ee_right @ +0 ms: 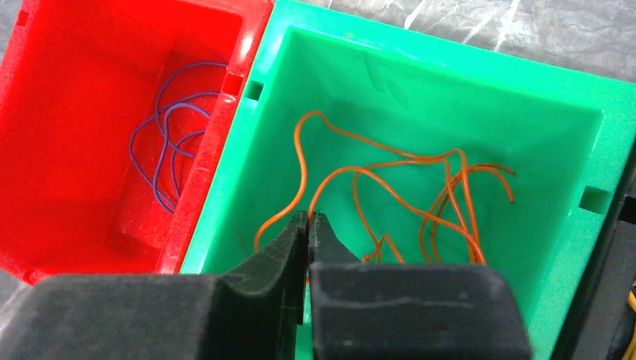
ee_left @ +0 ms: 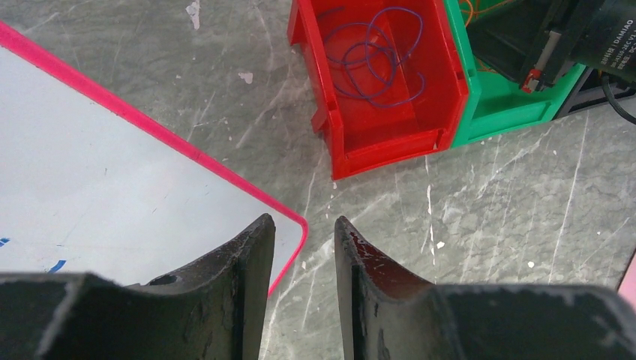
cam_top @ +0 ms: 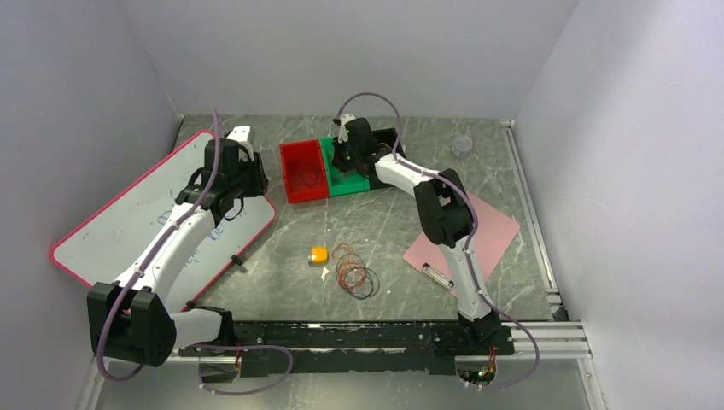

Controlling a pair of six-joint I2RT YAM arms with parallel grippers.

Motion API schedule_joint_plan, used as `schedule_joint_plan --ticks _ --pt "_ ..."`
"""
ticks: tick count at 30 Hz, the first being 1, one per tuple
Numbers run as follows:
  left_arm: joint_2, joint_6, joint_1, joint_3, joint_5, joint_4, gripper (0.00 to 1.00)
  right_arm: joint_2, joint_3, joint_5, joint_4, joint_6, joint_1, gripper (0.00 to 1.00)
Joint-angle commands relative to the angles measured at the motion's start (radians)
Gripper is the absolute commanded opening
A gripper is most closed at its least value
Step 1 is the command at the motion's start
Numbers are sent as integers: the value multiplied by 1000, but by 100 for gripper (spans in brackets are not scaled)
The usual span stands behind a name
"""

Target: Untangle the cables

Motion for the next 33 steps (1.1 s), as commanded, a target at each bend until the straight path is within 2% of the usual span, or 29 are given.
schedule_joint_plan --ticks 1,4,11,23,28,33 --pt "-7 12 11 -5 21 7 41 -21 36 14 -10 -20 0 10" --pt "-9 13 11 -5 23 8 41 -52 25 33 -5 -24 1 26" --pt "-9 11 11 -6 25 9 42 -128 8 87 -11 -44 0 36" --pt "-4 27 11 -2 66 11 43 -303 -124 110 14 -31 0 43" --pt "-11 35 11 -4 124 22 44 -463 -306 119 29 10 1 43" --pt "-66 -46 -8 -59 225 56 45 -666 -528 126 -9 52 3 44"
